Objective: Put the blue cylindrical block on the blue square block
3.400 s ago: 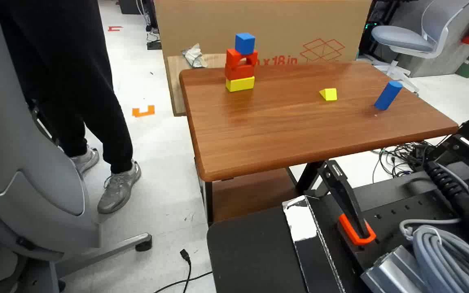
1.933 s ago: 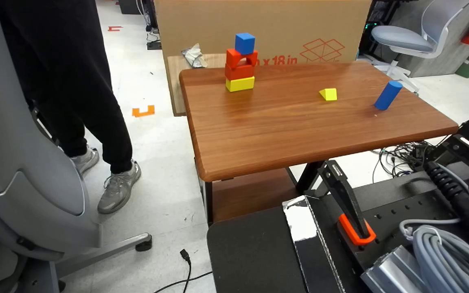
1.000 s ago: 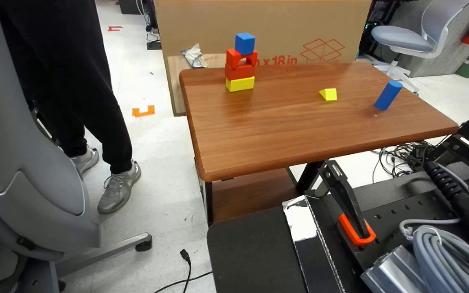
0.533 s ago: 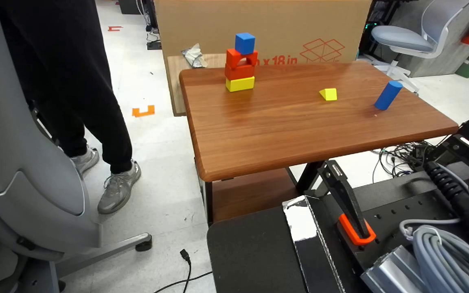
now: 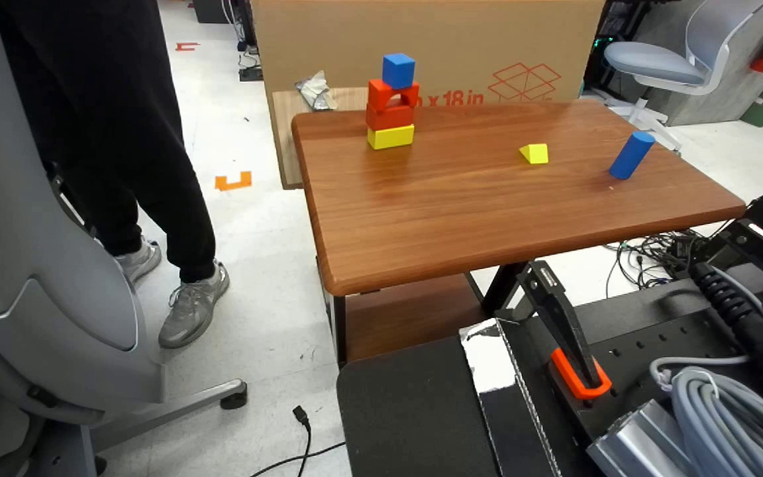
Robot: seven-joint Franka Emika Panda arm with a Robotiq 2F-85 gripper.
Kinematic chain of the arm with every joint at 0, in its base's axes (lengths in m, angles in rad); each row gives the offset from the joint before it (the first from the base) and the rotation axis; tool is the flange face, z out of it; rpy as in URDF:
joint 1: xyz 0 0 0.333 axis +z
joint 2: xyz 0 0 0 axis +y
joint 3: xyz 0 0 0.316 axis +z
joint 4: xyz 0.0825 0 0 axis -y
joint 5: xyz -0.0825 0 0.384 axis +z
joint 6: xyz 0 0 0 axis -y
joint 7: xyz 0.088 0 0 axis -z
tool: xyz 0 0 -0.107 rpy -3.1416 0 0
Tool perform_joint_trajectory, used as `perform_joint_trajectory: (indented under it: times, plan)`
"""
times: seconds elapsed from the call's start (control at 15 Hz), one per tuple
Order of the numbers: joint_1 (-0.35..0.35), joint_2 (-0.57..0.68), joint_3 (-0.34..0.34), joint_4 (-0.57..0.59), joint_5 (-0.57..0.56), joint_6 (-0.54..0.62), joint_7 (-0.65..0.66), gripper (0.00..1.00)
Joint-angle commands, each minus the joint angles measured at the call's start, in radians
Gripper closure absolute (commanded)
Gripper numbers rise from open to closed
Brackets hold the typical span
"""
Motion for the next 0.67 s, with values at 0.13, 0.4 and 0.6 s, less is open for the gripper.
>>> perform_joint_trajectory:
  times: [0.13, 0.4, 0.6]
  plan:
    - [0.004, 0.187, -0.105, 0.103, -0.053, 0.098, -0.177, 0.0]
    - [0.02, 0.367, -0.151, 0.185, -0.046, 0.217, -0.325, 0.0]
    - [0.033, 0.52, -0.156, 0.259, -0.009, 0.301, -0.417, 0.0]
